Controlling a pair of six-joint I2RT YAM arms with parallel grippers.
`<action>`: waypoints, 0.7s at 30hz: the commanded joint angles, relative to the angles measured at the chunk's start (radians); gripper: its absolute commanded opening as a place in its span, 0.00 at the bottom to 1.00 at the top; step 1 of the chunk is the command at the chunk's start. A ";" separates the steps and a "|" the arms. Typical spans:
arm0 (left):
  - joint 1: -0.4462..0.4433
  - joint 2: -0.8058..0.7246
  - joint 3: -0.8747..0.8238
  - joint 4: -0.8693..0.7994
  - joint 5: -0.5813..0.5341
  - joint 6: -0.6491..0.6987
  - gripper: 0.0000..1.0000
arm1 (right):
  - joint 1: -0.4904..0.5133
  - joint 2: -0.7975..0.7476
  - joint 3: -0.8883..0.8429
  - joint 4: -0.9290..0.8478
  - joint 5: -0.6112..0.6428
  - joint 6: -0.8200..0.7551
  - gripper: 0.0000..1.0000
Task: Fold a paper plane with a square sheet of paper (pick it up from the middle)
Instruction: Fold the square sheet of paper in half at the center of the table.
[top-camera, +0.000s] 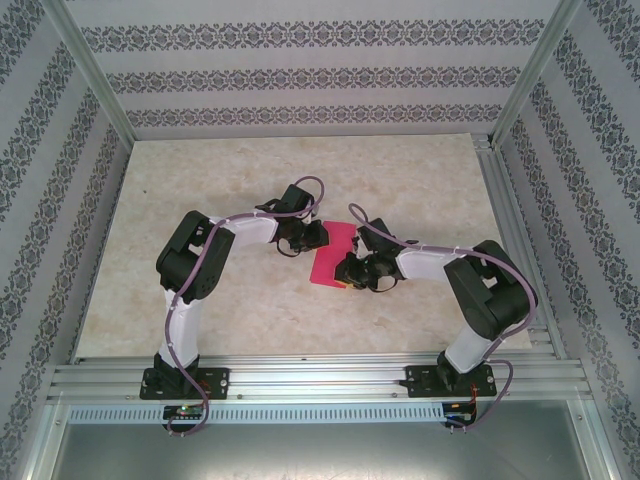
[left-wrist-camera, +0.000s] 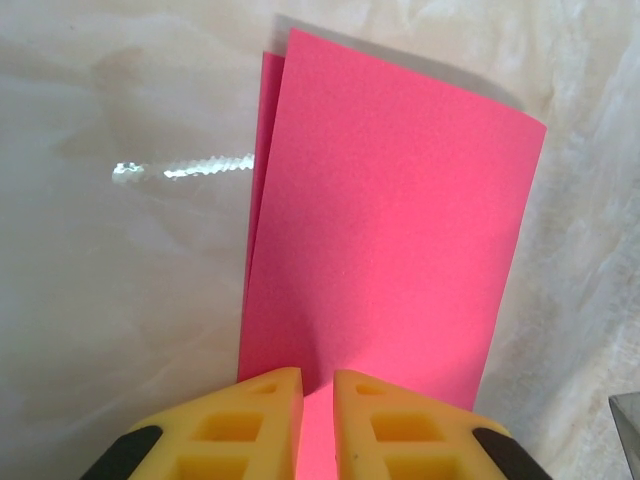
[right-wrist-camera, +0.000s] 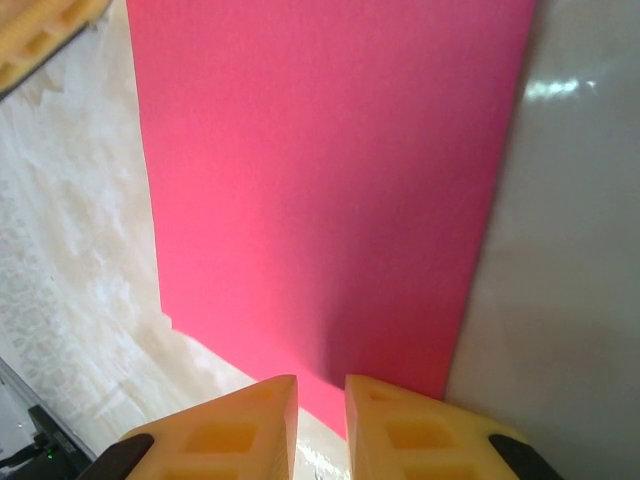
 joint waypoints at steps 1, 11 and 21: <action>-0.021 0.042 0.009 -0.064 -0.003 0.019 0.19 | 0.021 -0.054 0.036 -0.047 0.015 -0.022 0.21; -0.023 0.042 0.011 -0.065 -0.001 0.020 0.19 | 0.034 0.012 0.028 -0.049 0.055 -0.016 0.22; -0.023 0.039 0.015 -0.066 -0.003 0.018 0.19 | 0.032 0.010 0.013 -0.067 0.069 -0.028 0.21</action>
